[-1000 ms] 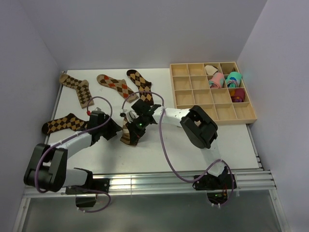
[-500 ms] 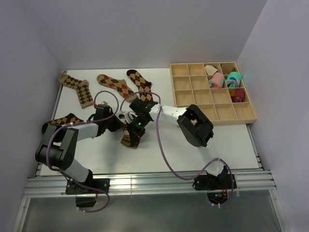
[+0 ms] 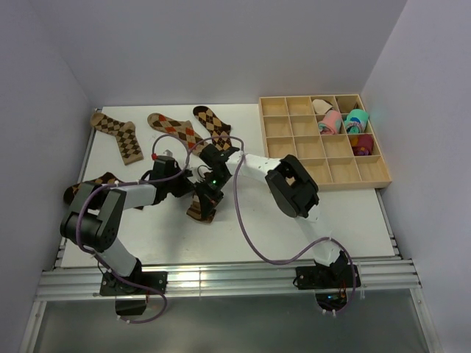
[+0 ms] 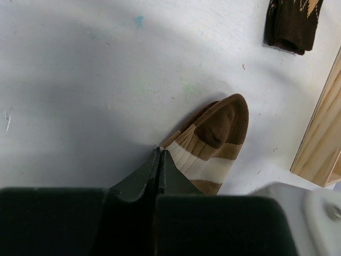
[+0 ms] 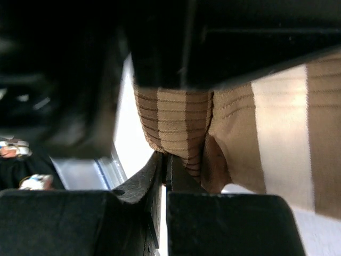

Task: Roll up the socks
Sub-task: Roll the sock at the center of the board.

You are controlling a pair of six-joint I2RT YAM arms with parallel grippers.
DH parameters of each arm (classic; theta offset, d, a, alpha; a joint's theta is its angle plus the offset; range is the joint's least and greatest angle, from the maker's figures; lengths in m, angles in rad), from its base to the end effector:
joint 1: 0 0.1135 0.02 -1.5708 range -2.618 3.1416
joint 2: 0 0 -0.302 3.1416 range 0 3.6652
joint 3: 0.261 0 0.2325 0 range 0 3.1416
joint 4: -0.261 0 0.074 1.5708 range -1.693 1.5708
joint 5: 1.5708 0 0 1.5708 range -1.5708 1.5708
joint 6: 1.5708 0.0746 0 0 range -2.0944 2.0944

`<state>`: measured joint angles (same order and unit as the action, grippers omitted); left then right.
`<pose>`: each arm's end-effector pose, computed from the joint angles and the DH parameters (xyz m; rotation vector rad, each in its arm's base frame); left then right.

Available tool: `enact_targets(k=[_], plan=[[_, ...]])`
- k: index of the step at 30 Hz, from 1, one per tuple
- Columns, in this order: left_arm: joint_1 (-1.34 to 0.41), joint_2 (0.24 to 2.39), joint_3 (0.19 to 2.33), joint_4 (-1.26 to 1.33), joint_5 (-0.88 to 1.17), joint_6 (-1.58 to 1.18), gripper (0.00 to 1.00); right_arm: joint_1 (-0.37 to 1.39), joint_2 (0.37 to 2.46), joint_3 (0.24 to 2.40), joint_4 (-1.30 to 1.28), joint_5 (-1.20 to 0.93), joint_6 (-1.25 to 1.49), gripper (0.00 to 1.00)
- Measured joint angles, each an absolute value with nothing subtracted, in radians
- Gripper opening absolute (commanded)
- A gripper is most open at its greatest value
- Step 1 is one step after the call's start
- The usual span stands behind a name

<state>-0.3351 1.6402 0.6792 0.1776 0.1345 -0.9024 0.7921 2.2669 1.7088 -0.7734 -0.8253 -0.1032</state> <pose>0.3023 -0.1159 0.1606 -0.6264 2.3963 -0.7323 0.2879 0.3699 0.1561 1.3455 -2.4615 -1.2681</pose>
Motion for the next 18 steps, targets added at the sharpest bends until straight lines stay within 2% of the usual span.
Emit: enact_targets(k=[6, 12, 15, 18], plan=[[-0.338, 1.643, 0.679, 0.186, 0.135, -0.902, 0.12, 0.767, 2.309, 1.717, -0.776, -0.920, -0.097, 0.00], [-0.339, 1.593, 0.644, 0.172, 0.118, -0.905, 0.26, 0.743, 2.339, 1.716, -0.768, -0.982, -0.052, 0.00], [-0.340, 1.525, 0.602, 0.132, 0.095, -0.911, 0.36, 0.734, 2.350, 1.716, -0.767, -1.005, -0.028, 0.00], [-0.340, 1.441, 0.566, 0.072, 0.063, -0.924, 0.51, 0.731, 2.354, 1.716, -0.765, -1.011, -0.015, 0.00]])
